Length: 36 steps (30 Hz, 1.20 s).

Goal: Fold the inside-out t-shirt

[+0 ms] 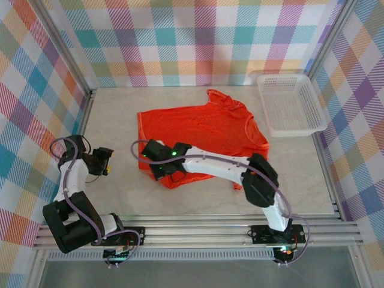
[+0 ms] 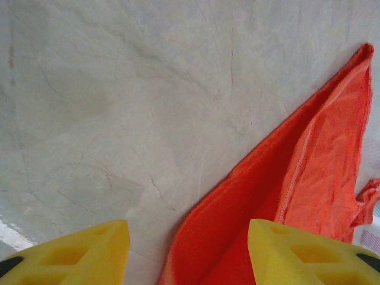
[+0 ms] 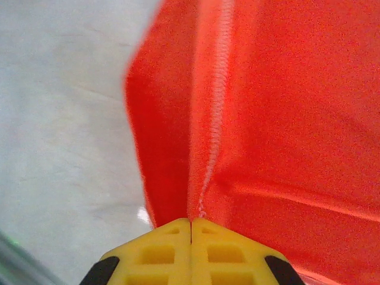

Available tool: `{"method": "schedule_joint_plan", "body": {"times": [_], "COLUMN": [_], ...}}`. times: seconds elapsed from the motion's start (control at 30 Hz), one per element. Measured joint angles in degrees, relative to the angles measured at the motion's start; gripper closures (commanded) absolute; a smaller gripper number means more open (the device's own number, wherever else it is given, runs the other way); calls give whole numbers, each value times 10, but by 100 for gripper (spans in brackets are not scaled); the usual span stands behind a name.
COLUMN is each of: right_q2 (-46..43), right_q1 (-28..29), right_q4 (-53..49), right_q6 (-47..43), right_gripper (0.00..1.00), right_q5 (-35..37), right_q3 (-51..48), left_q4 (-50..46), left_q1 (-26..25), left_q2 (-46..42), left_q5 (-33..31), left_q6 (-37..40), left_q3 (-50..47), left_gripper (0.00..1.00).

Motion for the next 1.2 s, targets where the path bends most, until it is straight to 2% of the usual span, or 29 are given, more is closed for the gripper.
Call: {"method": "schedule_joint_plan", "body": {"times": [0.13,0.3,0.43,0.6,0.87,1.07,1.2], "right_q2": [-81,-158,-204,-226,-250,-253,-253], "right_q1": [-46,-91,-94,-94,-90,-90,-90], "right_q4": [44,68,92,132,204,224,233], "right_q6": [33,77,97,110,104,90,81], "right_gripper": [100,100,100,100,100,100,100], "right_q5": [14,39,45,40,11,2,-5], "right_q3": [-150,-299,-373,-412,-439,-439,-439], "left_q4": [17,59,94,140,180,150,136], "left_q1": [-48,-151,-185,-224,-308,-347,-375], "left_q2": [11,67,108,163,264,295,319], "left_q5": [19,42,53,63,57,13,-14], "left_q6": [10,15,8,-20,-63,-90,-99], "left_q3": [-19,-23,-24,-4,85,126,167], "left_gripper": [27,29,29,29,38,47,49]}}
